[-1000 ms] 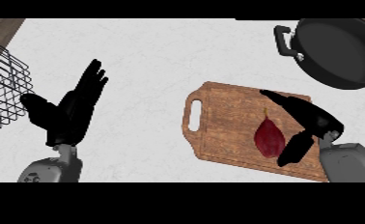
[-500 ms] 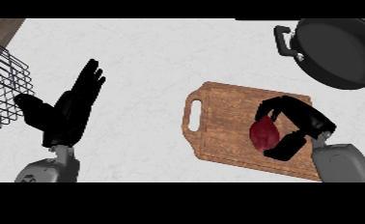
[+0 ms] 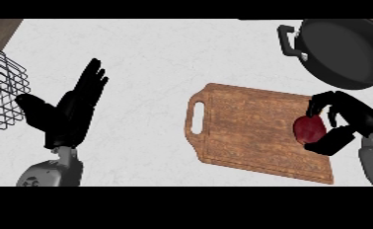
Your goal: Pick the pear from the cutting board and place it in the pot
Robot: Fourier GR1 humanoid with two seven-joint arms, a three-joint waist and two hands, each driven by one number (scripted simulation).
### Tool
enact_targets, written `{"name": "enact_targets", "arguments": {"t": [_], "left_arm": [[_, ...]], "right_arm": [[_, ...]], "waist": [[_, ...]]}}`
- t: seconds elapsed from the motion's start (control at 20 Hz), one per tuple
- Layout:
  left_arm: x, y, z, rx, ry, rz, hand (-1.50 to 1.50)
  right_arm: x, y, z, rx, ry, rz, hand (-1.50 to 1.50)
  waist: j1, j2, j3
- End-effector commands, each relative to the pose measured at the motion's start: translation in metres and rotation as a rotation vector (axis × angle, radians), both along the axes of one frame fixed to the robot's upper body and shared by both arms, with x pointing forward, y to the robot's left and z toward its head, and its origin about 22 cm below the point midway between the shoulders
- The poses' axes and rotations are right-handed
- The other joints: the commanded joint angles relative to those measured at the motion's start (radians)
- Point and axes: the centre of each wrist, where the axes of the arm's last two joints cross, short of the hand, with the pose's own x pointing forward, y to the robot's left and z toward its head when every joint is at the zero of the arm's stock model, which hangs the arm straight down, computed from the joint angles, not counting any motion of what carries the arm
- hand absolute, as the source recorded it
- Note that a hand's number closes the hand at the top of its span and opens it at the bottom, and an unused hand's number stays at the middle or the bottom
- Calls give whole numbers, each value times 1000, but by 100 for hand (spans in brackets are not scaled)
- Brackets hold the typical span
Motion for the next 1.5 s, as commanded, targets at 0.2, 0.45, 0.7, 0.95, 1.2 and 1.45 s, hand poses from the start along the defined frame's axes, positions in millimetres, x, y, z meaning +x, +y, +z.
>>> {"name": "enact_targets", "arguments": {"t": [0.2, 0.45, 0.7, 0.95, 1.2, 1.45], "left_arm": [[10, -2, 0, 11, 2, 8, 0], [-7, -8, -7, 6, 6, -12, 0], [-1, -6, -22, 1, 11, -7, 0], [9, 7, 0, -5, 7, -7, 0], [12, -2, -9, -1, 0, -11, 0], [2, 1, -3, 3, -9, -22, 0]], "right_arm": [[-25, -138, 38, -285, -62, -469, 150], [-39, -168, 64, -399, -282, -587, 150], [-49, -185, 121, -347, -432, -517, 150], [-56, -169, 196, -364, -639, -453, 150], [-45, -150, 241, -270, -796, -381, 150], [-25, -121, 252, -220, -794, -389, 150]], "waist": [[7, 6, 1], [13, -1, 1], [4, -3, 0], [1, -6, -1], [15, -1, -1], [19, -2, -1]]}}
